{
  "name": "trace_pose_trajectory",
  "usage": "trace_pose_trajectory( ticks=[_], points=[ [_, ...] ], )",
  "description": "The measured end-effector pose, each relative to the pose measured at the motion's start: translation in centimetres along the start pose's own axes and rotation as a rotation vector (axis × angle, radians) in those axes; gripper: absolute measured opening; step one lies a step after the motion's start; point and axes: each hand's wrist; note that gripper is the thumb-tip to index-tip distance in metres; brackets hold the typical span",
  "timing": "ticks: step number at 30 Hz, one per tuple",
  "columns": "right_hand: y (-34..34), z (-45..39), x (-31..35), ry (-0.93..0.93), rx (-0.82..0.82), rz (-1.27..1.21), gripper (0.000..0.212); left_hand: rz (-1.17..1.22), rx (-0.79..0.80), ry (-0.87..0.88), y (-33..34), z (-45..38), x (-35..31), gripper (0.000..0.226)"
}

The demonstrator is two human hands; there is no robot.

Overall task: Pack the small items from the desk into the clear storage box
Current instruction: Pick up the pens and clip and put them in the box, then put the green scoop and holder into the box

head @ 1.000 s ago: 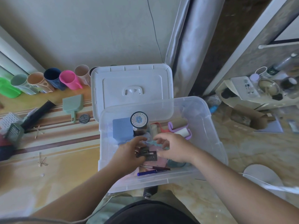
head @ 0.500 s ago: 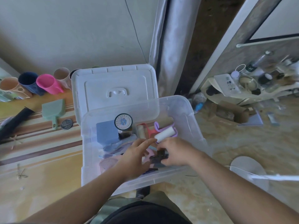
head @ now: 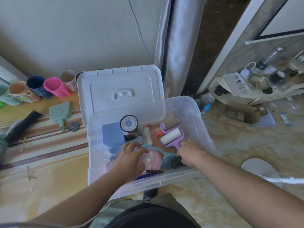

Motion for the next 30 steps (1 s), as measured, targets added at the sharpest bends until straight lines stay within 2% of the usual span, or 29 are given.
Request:
trace_pose_trajectory(
  ticks=[6,10,13,17,20,23,26,30],
  points=[
    [-1.0,1.3,0.3,-0.015,-0.095,-0.066,0.037,-0.027,0.005,0.043,-0.4,0.7,-0.3,0.048],
    [-3.3,3.4,4.0,-0.181,-0.445,-0.328,0.053,0.046,-0.089,0.042,-2.6,1.9,-0.6,0.046],
    [-6.4,4.2,8.5,-0.346,-0.742,-0.535,0.047,0.121,-0.266,0.053,-5.4,3.2,1.1,0.038],
    [-11.0,4.7,15.6,-0.489,-0.910,-0.555,0.045,0.103,-0.483,-0.072,-9.5,6.4,6.3,0.035],
    [-13.7,4.1,21.1,-0.595,-0.907,-0.563,0.041,0.078,-0.556,-0.220,-11.5,9.5,11.2,0.036],
    [-16.0,2.0,26.6,-0.629,-0.828,-0.507,0.041,0.085,-0.535,-0.370,-12.6,12.4,16.2,0.036],
    [-18.5,-0.4,31.7,-0.594,-0.726,-0.403,0.044,0.115,-0.483,-0.480,-13.1,14.3,20.7,0.036],
    [-20.9,-3.8,37.9,-0.477,-0.567,-0.301,0.041,0.130,-0.434,-0.523,-14.3,15.8,26.9,0.037]
  ],
)
Point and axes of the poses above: each hand's wrist, its own z-axis away from the middle knuckle, its own y-axis out of the palm, x = y × z, and after that the axes turned 8 degrees about y, right-handed
